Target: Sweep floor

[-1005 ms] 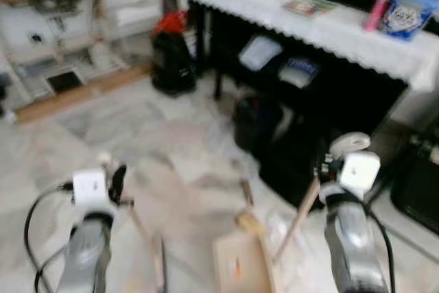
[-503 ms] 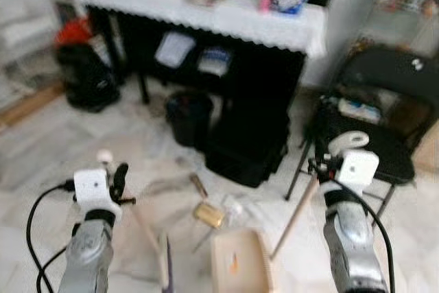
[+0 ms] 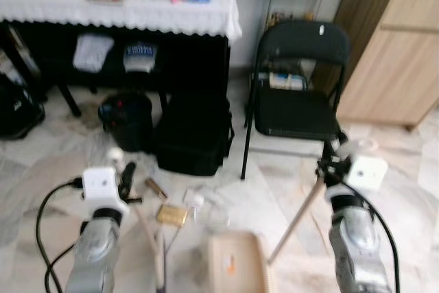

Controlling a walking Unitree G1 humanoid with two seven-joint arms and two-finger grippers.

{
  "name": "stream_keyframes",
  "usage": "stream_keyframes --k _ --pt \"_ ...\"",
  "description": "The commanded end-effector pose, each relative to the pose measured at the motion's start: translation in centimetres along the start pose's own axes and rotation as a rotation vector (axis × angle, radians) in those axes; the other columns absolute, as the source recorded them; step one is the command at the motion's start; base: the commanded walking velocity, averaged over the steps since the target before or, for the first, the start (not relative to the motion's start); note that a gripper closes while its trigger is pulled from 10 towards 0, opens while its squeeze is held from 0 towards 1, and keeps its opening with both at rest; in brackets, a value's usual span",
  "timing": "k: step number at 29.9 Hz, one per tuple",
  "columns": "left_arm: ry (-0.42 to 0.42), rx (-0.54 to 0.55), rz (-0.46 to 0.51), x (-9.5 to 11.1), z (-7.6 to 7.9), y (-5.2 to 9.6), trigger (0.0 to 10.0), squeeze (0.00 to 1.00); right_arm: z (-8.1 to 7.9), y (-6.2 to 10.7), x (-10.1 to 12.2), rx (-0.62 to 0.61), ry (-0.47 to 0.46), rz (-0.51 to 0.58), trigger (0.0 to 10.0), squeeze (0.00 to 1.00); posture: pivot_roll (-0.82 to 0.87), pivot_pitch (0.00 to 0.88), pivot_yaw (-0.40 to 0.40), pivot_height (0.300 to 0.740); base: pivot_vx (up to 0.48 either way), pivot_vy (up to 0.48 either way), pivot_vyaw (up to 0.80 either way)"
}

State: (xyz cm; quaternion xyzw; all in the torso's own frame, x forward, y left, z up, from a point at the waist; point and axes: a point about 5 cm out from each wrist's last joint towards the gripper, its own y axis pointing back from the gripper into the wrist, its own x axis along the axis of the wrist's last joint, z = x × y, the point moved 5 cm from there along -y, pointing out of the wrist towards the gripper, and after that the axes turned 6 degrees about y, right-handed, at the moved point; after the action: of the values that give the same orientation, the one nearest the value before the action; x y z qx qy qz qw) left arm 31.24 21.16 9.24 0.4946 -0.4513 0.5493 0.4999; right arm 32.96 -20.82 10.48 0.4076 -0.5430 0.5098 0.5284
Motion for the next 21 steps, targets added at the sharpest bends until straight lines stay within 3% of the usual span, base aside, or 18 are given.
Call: stream_keyframes --k 1,11,21 --pt "-0.008 0.007 0.053 1.35 -0.44 -0.07 10.0 0.0 -0.51 -0.51 1.73 0.01 -0.014 0.066 10.0 0.0 0.0 0.0 -0.014 0.74 0.0 0.0 0.0" --pt "-0.024 0.004 0.054 1.5 -0.5 -0.07 10.0 0.0 -0.54 -0.51 1.75 0.01 -0.011 0.067 10.0 0.0 0.0 0.0 -0.015 0.74 0.0 0.0 0.0" --pt "-0.026 0.003 0.056 1.48 -0.48 -0.09 10.0 0.0 -0.57 -0.49 1.65 0.01 -0.009 0.062 10.0 0.0 0.0 0.0 -0.015 0.74 0.315 0.0 0.0"
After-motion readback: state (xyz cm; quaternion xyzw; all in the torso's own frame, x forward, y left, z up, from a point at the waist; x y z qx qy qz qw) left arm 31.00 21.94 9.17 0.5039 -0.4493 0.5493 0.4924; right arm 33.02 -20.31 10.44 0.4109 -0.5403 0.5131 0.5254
